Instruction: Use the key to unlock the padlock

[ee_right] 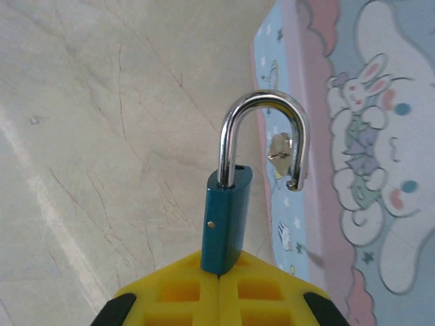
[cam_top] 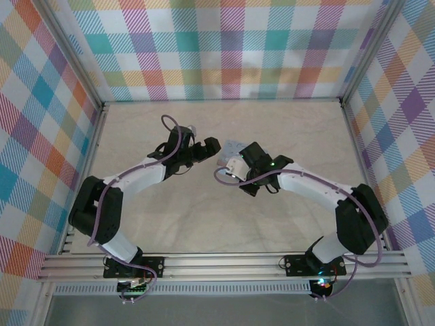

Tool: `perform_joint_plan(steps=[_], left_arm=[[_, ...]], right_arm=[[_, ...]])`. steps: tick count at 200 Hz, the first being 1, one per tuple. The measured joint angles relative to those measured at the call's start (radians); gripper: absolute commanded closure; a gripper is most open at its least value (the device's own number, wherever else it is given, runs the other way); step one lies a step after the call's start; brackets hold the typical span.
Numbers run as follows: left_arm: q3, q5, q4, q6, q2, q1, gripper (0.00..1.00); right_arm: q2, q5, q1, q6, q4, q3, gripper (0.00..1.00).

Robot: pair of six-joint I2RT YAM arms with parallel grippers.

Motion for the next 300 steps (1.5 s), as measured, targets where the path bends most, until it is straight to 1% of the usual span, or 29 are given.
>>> perform_joint_plan(steps=[29, 53, 98, 133, 154, 180, 222, 285, 300], left_arm=[[-0.025, -0.006, -0.03, 0.013, -0.054, 0.0, 0.0], [-0.048, -0.019, -0.07, 0.028, -0.106, 0.0, 0.0], [-0.076, -0.06, -0.141, 0.071, -0.2, 0.0, 0.0], [-0.098, -0.097, -0.177, 0.09, -0.251, 0.0, 0.0], [-0.121, -0.11, -0.18, 0.09, -0.254, 0.0, 0.0], [-0.151, -0.117, -0.184, 0.084, -0.254, 0.0, 0.0], [-0.178, -0.123, -0.195, 0.072, -0.263, 0.0, 0.0], [-0.193, -0.137, -0.197, 0.071, -0.282, 0.0, 0.0], [-0.194, -0.138, -0.197, 0.07, -0.282, 0.0, 0.0]], right_arm=[[-0.074, 0.017, -0.003, 0.046, 0.002, -0.006, 1.0], [-0.126, 0.023, -0.04, 0.109, -0.001, -0.006, 1.0], [-0.195, 0.034, -0.201, 0.252, -0.047, 0.0, 1.0], [-0.206, 0.082, -0.369, 0.395, -0.084, 0.008, 1.0], [-0.152, 0.128, -0.468, 0.455, -0.11, 0.023, 1.0], [-0.019, 0.172, -0.514, 0.497, -0.106, 0.031, 1.0], [0.192, 0.219, -0.541, 0.507, -0.113, 0.061, 1.0], [0.288, 0.245, -0.565, 0.506, -0.116, 0.126, 1.0], [0.31, 0.246, -0.567, 0.506, -0.117, 0.137, 0.97]])
